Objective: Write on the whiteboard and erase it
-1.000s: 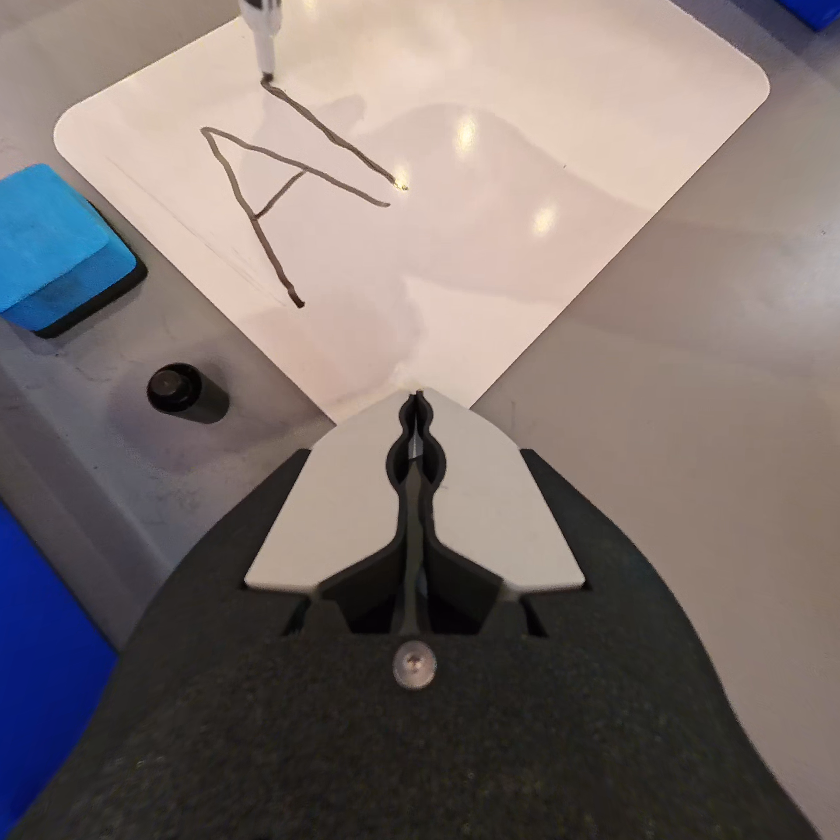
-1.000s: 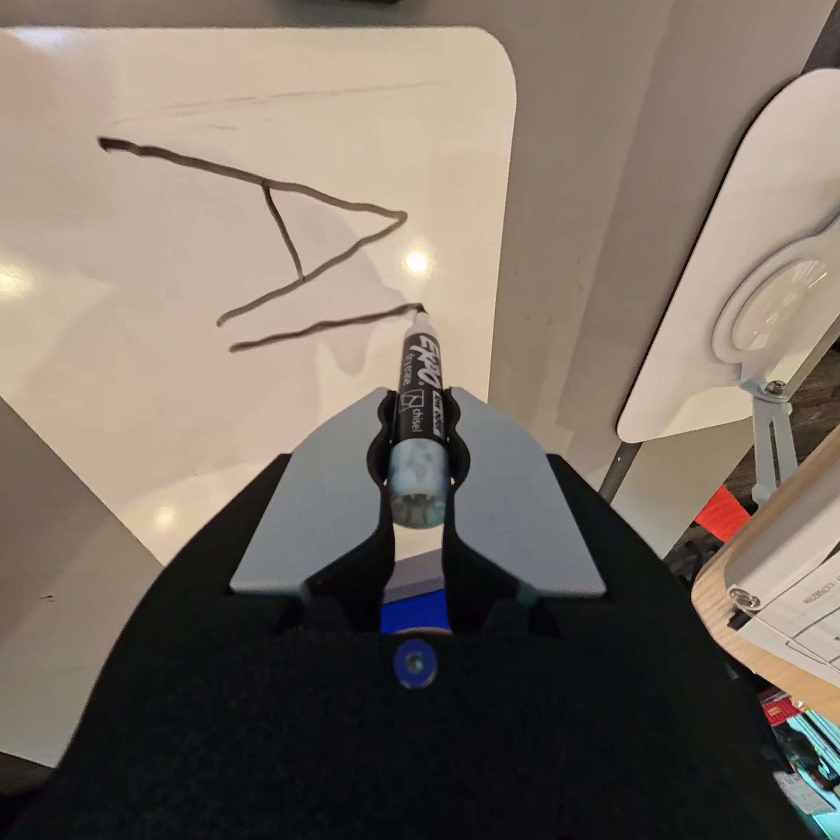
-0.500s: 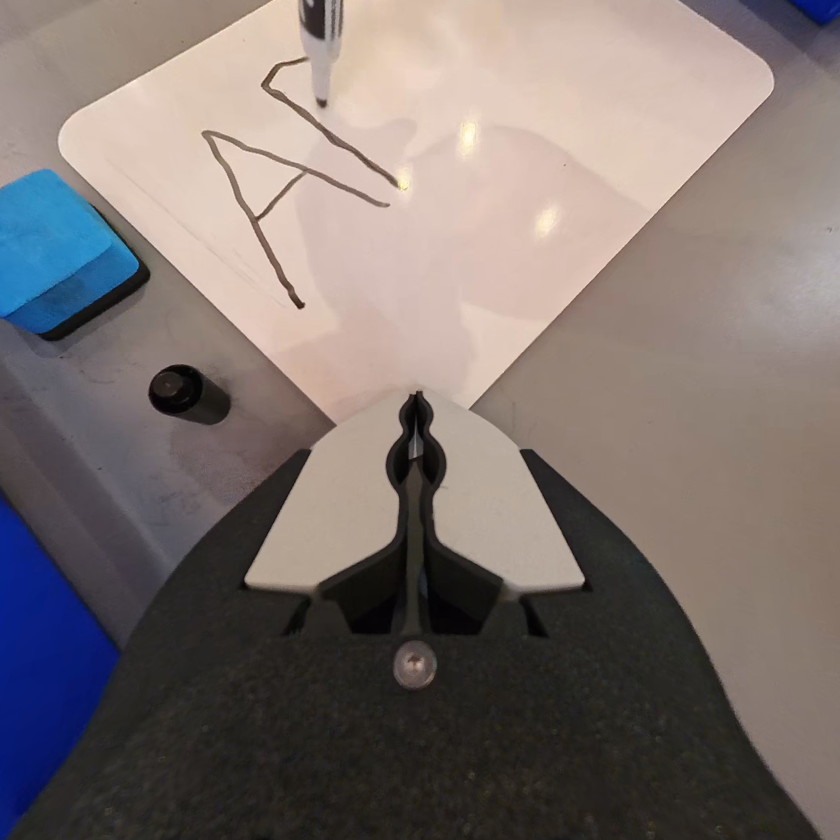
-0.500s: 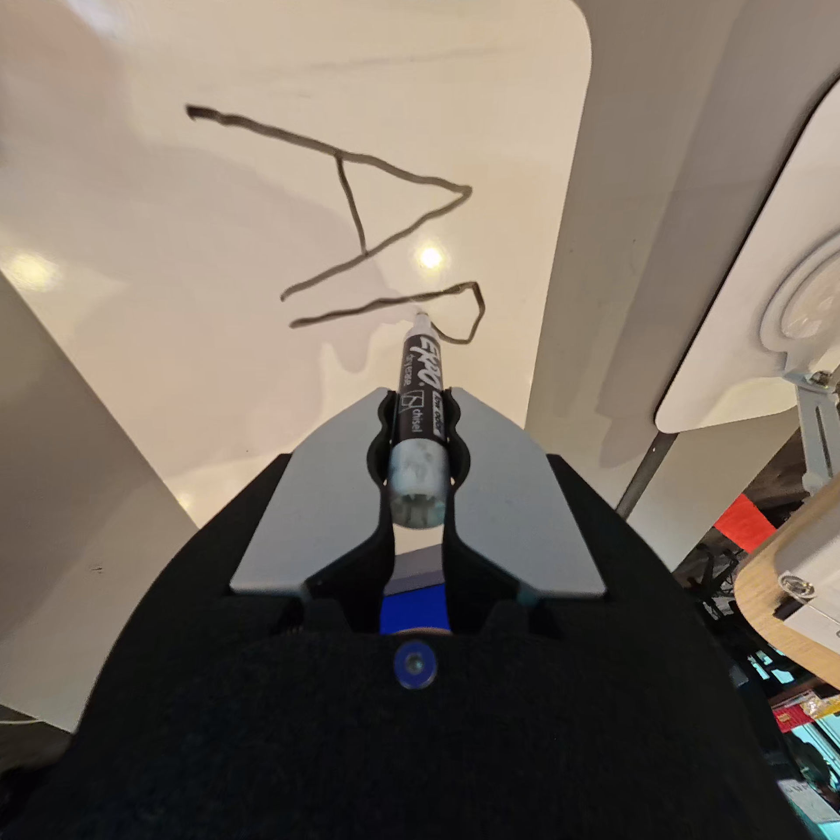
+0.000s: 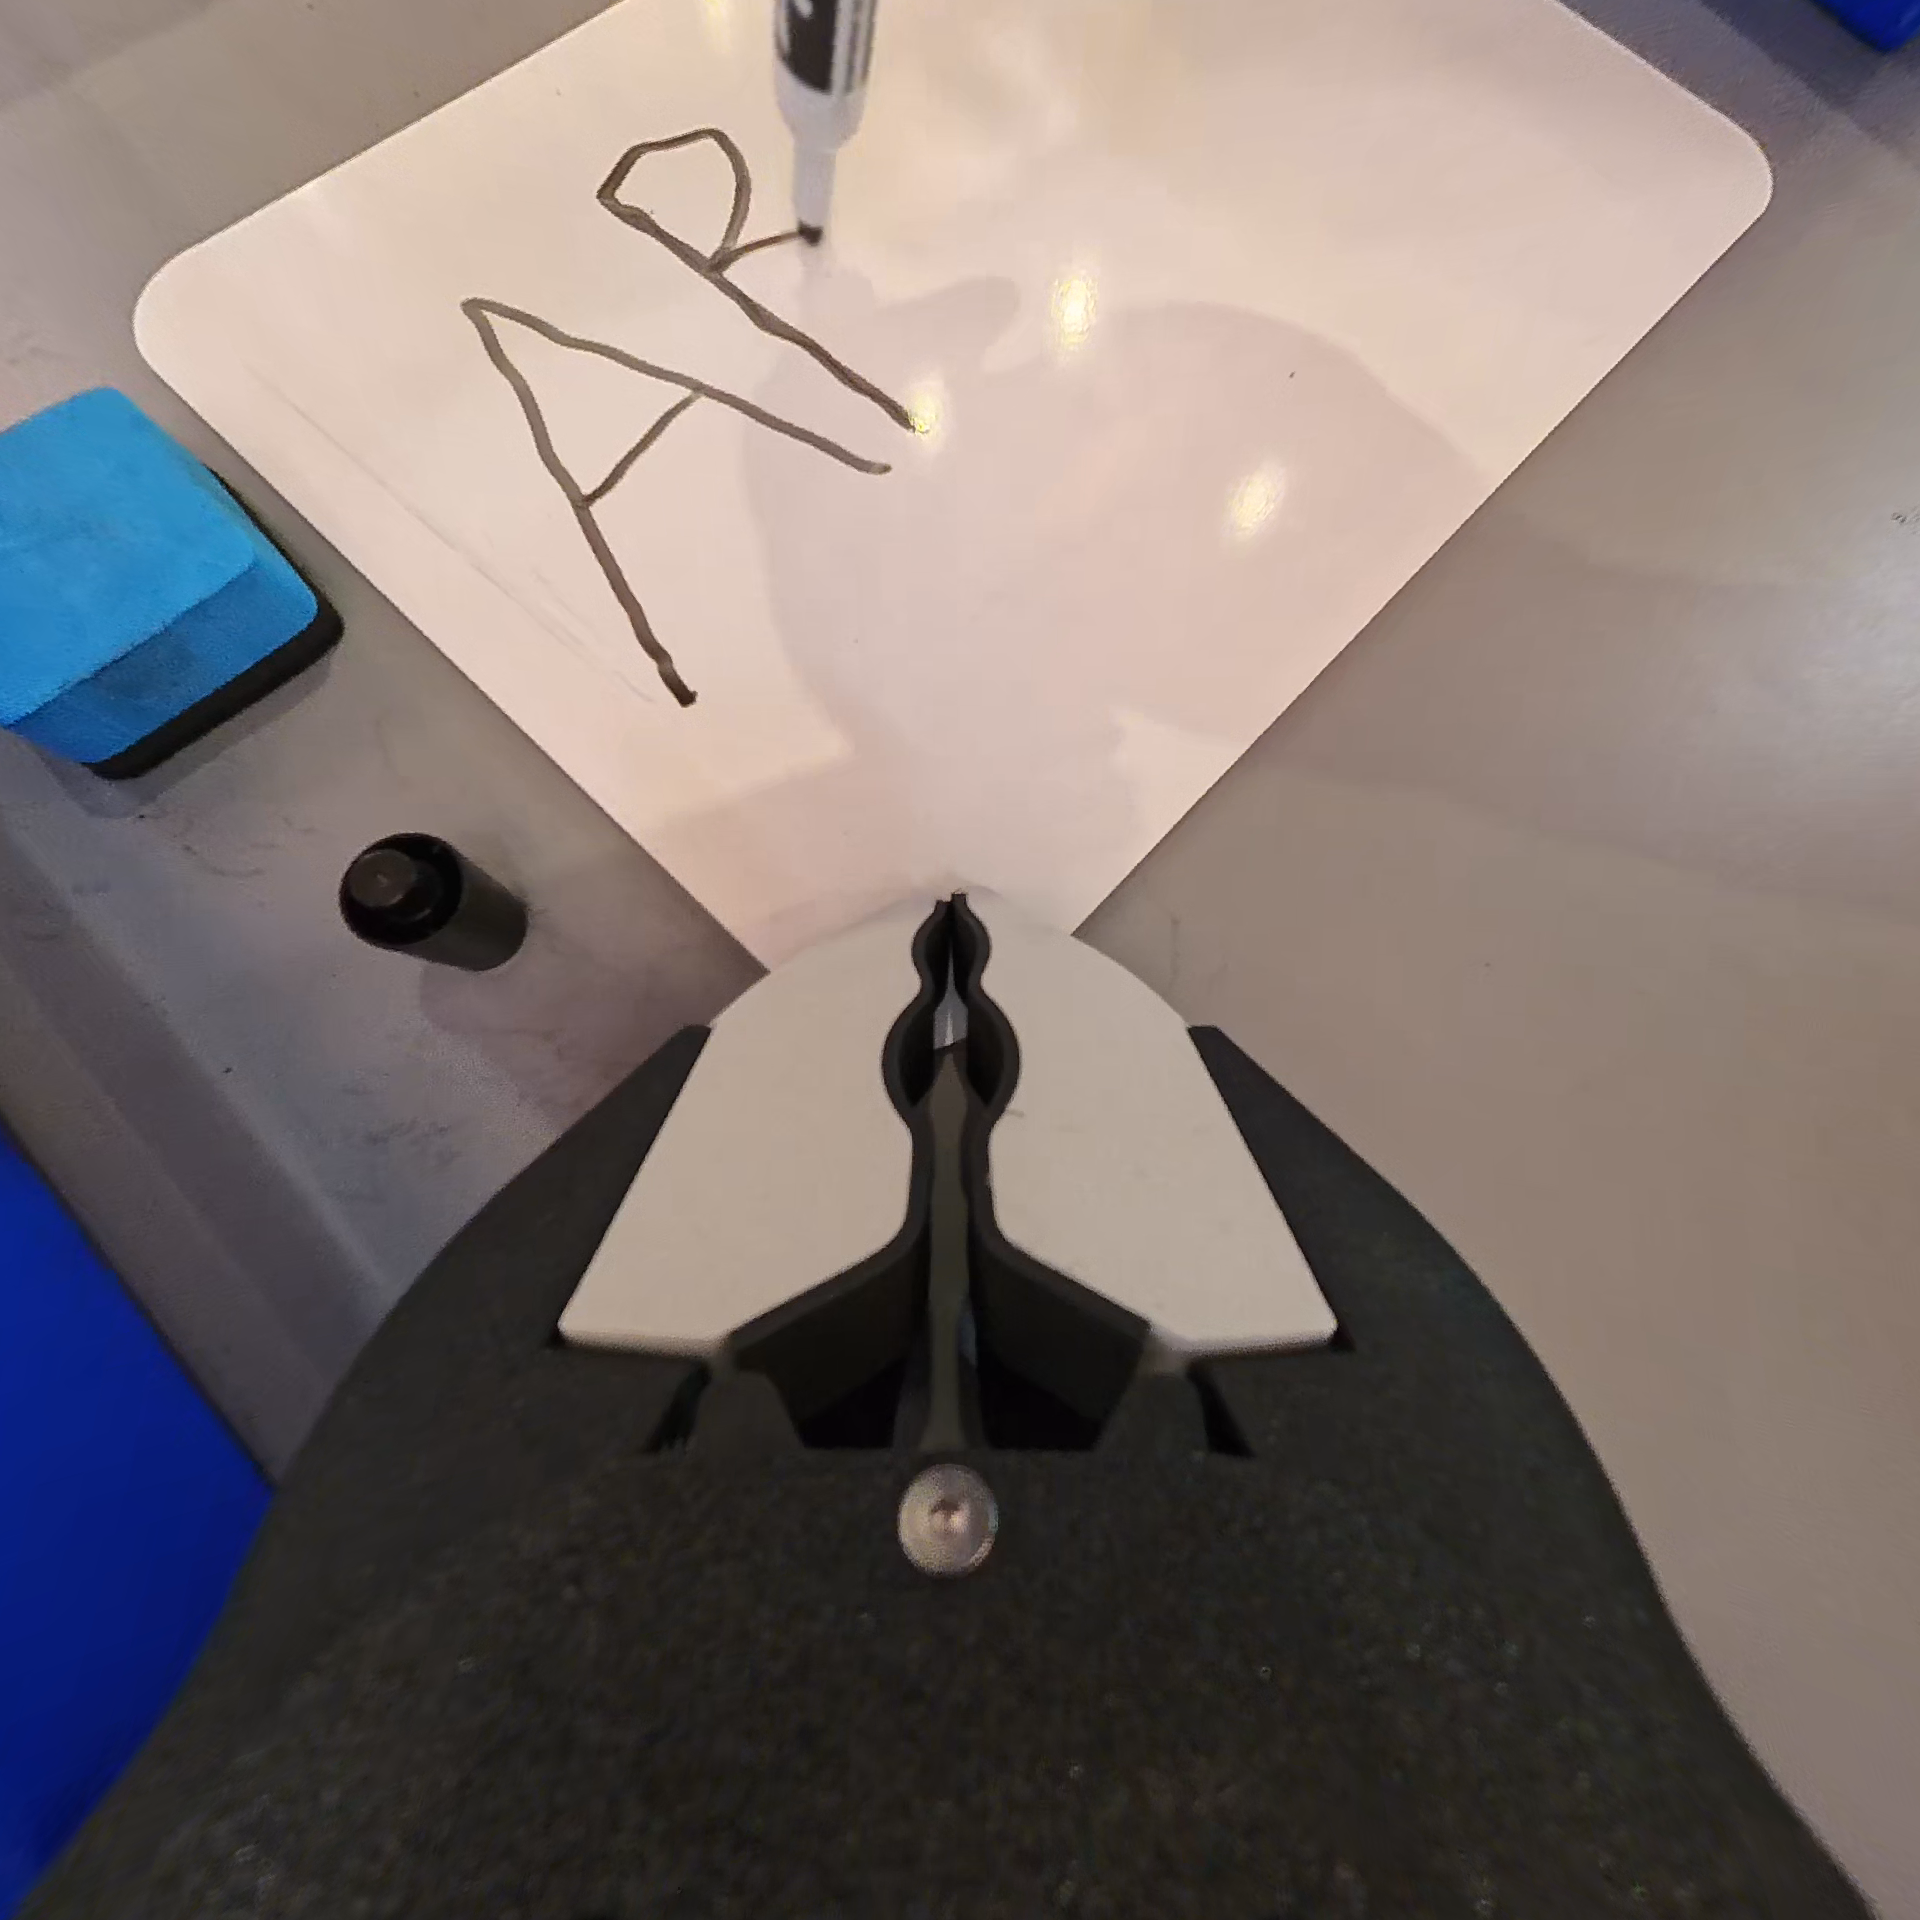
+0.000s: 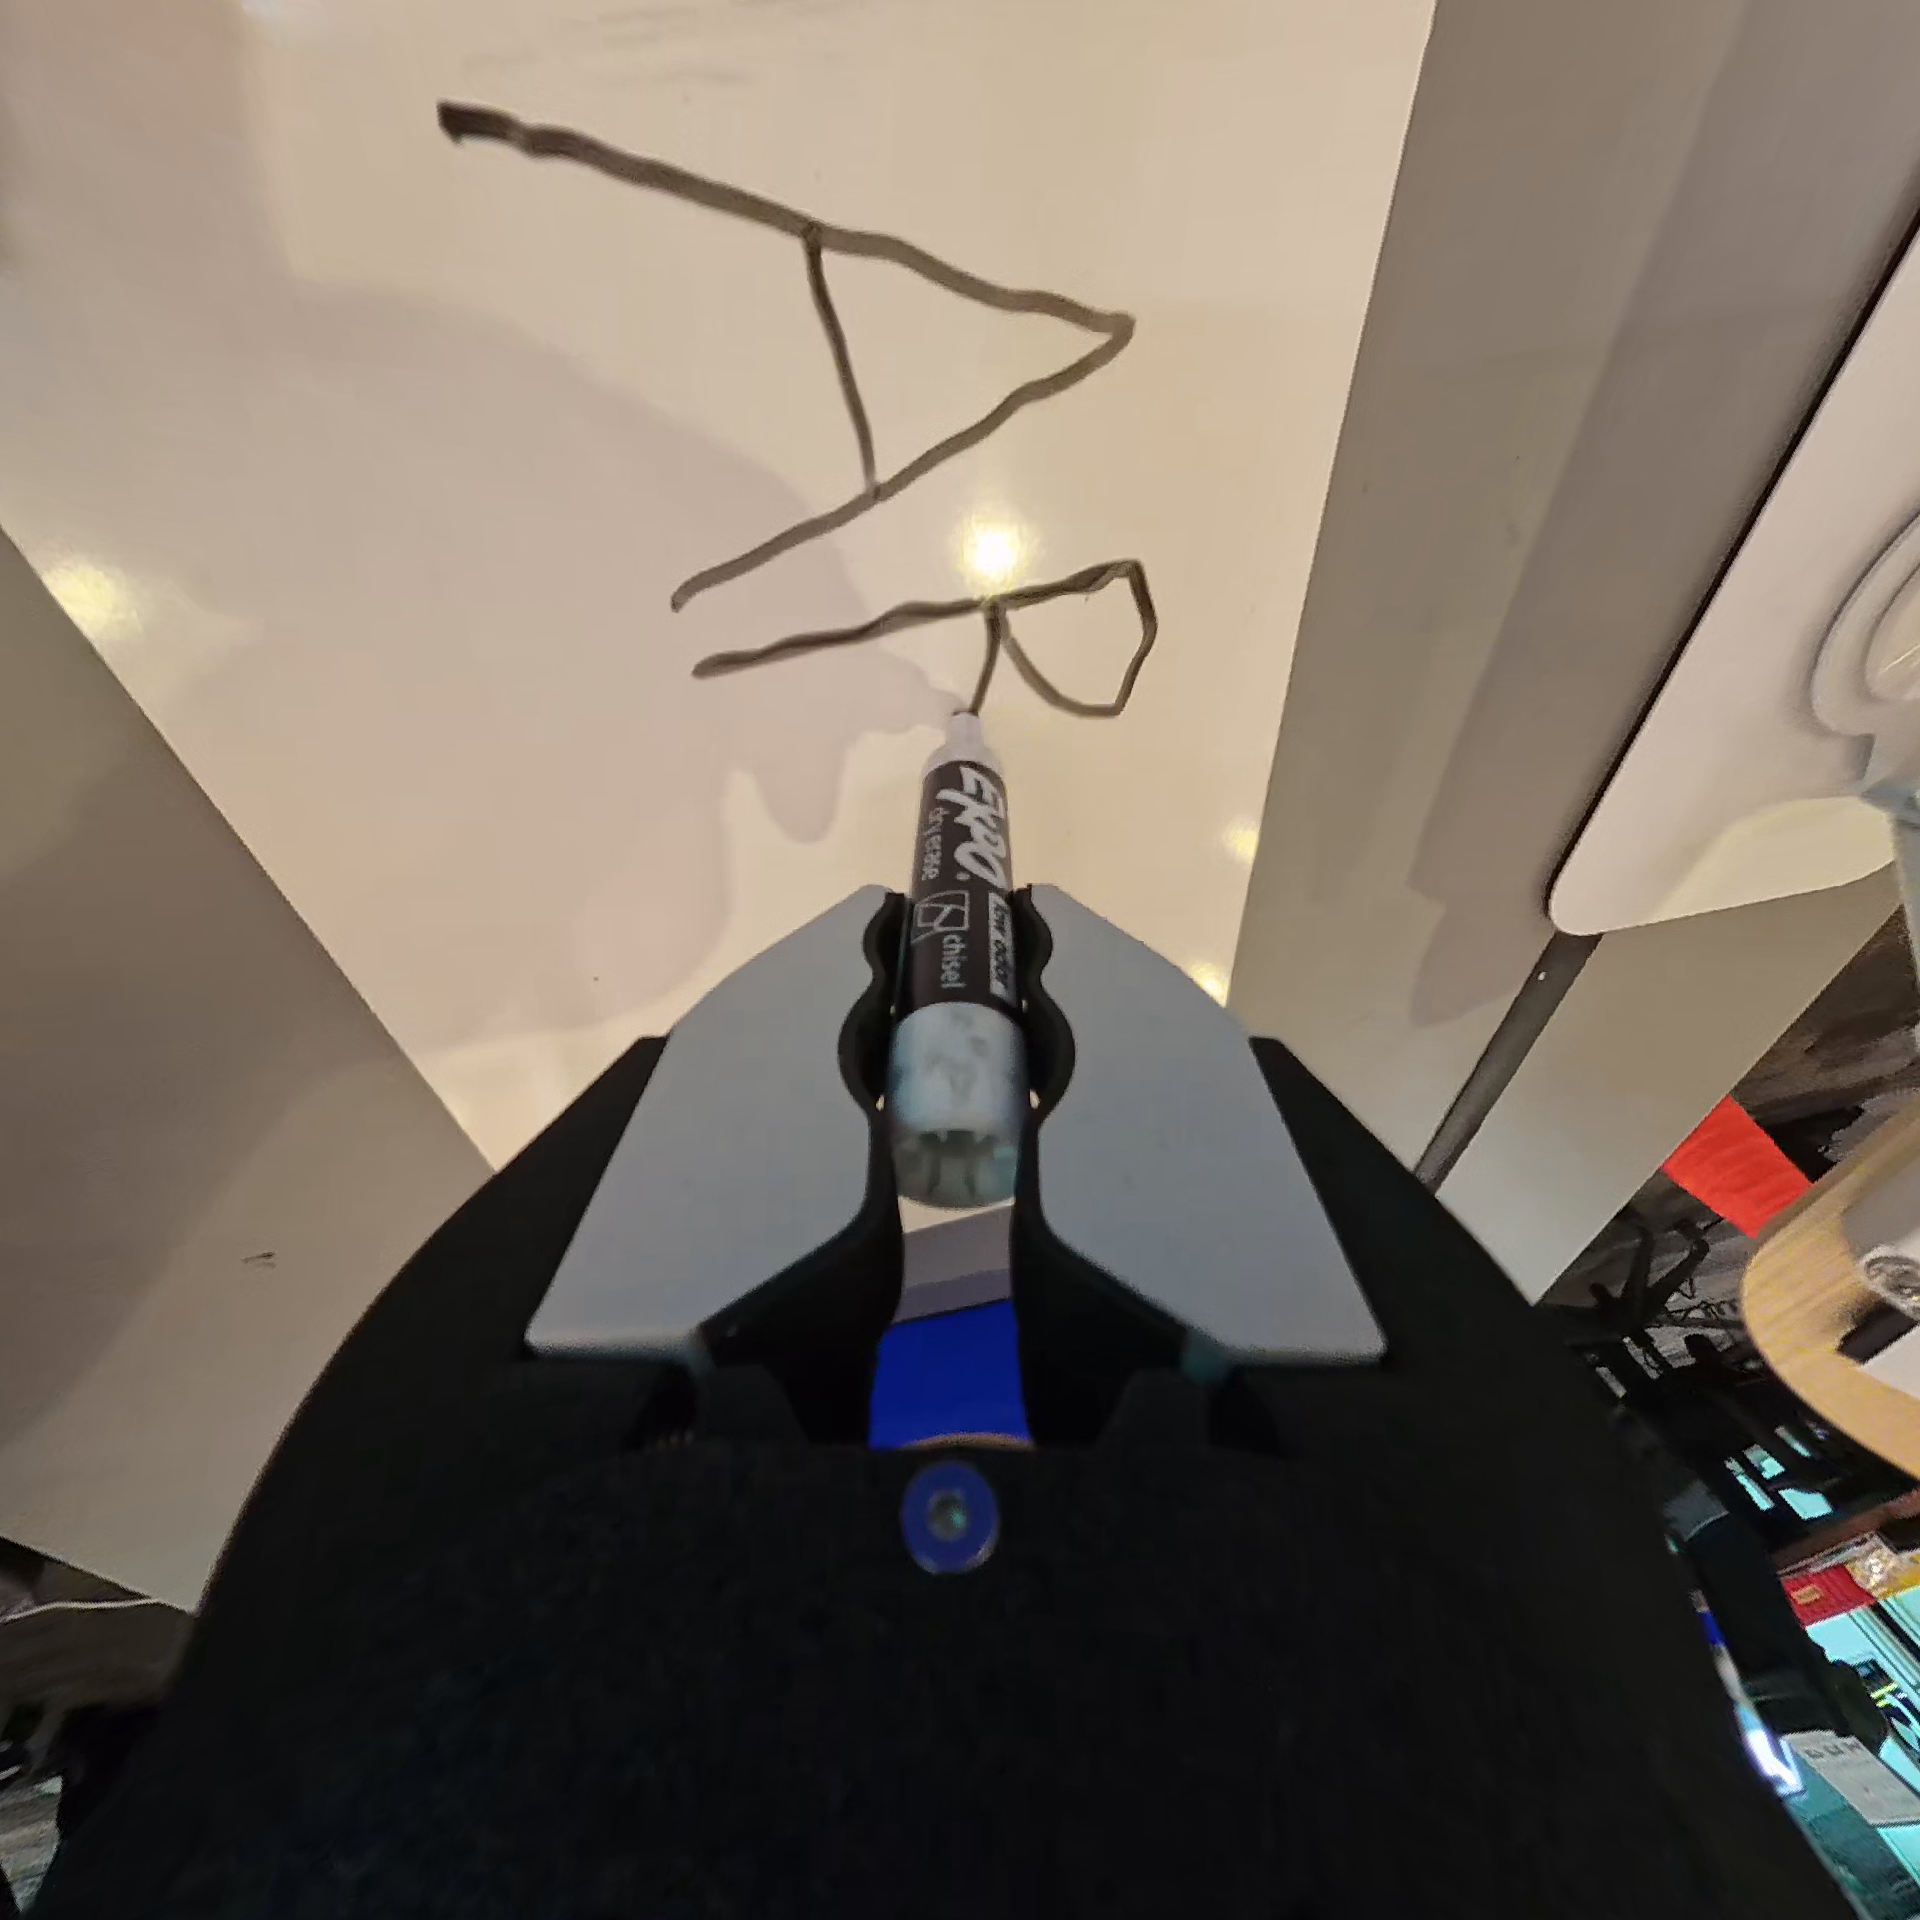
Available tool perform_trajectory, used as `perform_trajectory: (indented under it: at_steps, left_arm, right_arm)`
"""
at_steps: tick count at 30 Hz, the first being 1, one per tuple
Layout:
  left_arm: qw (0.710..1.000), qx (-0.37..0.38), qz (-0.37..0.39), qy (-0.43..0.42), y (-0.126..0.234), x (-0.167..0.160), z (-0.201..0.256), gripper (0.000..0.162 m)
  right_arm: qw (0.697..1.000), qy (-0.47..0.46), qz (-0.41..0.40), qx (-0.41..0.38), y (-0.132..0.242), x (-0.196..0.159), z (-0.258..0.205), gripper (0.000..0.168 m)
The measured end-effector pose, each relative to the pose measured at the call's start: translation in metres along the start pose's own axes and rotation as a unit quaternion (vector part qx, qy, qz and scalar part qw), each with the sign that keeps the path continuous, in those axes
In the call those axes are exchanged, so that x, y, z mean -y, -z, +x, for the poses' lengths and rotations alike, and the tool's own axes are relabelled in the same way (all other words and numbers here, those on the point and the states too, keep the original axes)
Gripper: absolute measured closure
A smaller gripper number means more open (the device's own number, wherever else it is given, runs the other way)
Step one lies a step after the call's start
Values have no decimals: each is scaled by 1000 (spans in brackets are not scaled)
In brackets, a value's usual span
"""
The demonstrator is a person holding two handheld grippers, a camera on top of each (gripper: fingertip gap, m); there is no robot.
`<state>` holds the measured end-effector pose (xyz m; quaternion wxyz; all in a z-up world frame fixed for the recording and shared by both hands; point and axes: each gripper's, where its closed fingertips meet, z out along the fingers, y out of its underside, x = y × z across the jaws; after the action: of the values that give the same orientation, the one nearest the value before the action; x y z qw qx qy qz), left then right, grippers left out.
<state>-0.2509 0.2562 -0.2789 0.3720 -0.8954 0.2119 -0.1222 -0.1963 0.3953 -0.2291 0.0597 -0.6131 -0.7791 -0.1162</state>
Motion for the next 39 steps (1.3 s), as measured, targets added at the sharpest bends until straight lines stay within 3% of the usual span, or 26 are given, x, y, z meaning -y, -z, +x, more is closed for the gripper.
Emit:
perform_trajectory:
  at_steps: [12, 23, 29, 33, 39]
  left_arm:
    - [1000, 7, 0, -7, 0, 0, 0, 162]
    - [1000, 10, 0, -10, 0, 0, -1, 162]
    - [1000, 6, 0, -7, 0, 0, -1, 162]
    - [1000, 4, 0, -5, 0, 0, -1, 162]
    - [1000, 2, 0, -6, 0, 0, -1, 162]
  right_arm:
    - [1000, -6, -1, 2, 6, -13, -31, 149]
    - [1000, 11, 14, 8, 14, 12, -53, 149]
    - [999, -29, 35, -12, 29, -7, -17, 149]
    - [998, -63, 11, -16, 9, -33, 16, 149]
    - [998, -69, 8, -9, -10, -40, 37, 149]
